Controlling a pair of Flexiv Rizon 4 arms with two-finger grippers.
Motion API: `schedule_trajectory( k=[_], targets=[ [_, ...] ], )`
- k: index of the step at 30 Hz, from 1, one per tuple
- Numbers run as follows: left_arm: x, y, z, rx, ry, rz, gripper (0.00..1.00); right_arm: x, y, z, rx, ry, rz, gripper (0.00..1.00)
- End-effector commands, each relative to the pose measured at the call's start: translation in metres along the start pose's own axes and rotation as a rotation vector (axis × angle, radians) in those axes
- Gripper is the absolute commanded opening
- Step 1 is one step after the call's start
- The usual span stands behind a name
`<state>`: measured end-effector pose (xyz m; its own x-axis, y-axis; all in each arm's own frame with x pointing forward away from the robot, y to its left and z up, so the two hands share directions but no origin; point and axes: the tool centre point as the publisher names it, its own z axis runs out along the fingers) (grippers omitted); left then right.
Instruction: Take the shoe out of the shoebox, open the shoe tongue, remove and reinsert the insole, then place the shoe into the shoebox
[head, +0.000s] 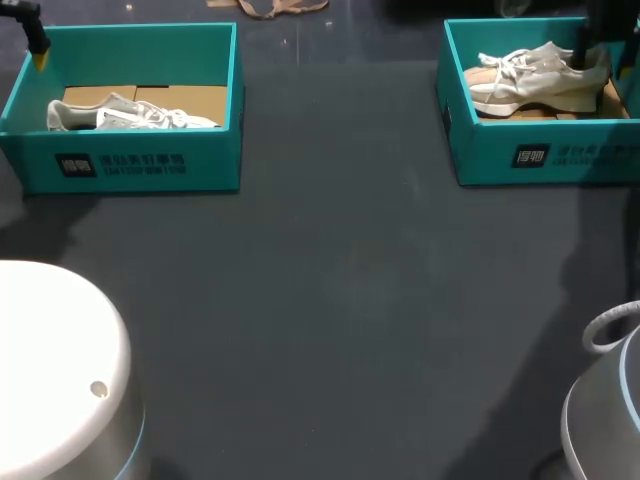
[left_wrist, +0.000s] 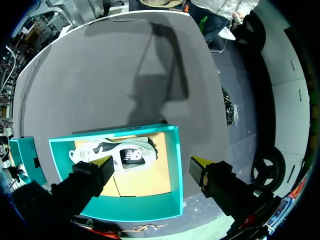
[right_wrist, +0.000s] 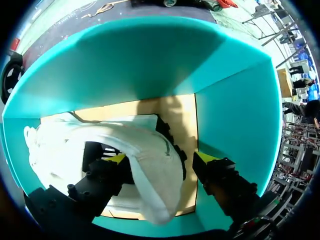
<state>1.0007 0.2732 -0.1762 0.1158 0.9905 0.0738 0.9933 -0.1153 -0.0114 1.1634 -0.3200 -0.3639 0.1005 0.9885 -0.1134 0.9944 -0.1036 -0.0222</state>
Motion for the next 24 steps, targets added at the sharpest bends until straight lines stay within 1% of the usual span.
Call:
schedule_trajectory(
  k=[1,3,5,7,16,21,24],
  targets=[
    [0.0,0.0,0.0,-0.001,0.001,0.001,1.0,-0.002,0.008,0.007,0.033,0.013,0.001,0.69],
    [0.0,0.0,0.0,-0.001,0.001,0.001,1.0,-0.002,0.007,0.01,0.038,0.016,0.0,0.48],
    [0.0,0.0,0.0,-0.001,0.001,0.001,1.0,-0.001,0.006,0.012,0.041,0.021,0.001,0.35],
    [0.0,0.0,0.0,-0.001,0.001,0.001,1.0,0.001,0.005,0.011,0.043,0.023,0.001,0.0],
    [0.0,0.0,0.0,-0.001,0.001,0.001,1.0,0.007,-0.003,-0.006,0.027,-0.004,0.016,0.0],
    [0.0,0.0,0.0,-0.001,0.001,0.001,1.0,0.003,-0.007,-0.022,0.012,-0.024,0.035,0.0],
    [0.0,0.0,0.0,-0.001,0.001,0.001,1.0,-0.001,-0.009,-0.036,-0.004,-0.029,0.048,0.0]
  ],
)
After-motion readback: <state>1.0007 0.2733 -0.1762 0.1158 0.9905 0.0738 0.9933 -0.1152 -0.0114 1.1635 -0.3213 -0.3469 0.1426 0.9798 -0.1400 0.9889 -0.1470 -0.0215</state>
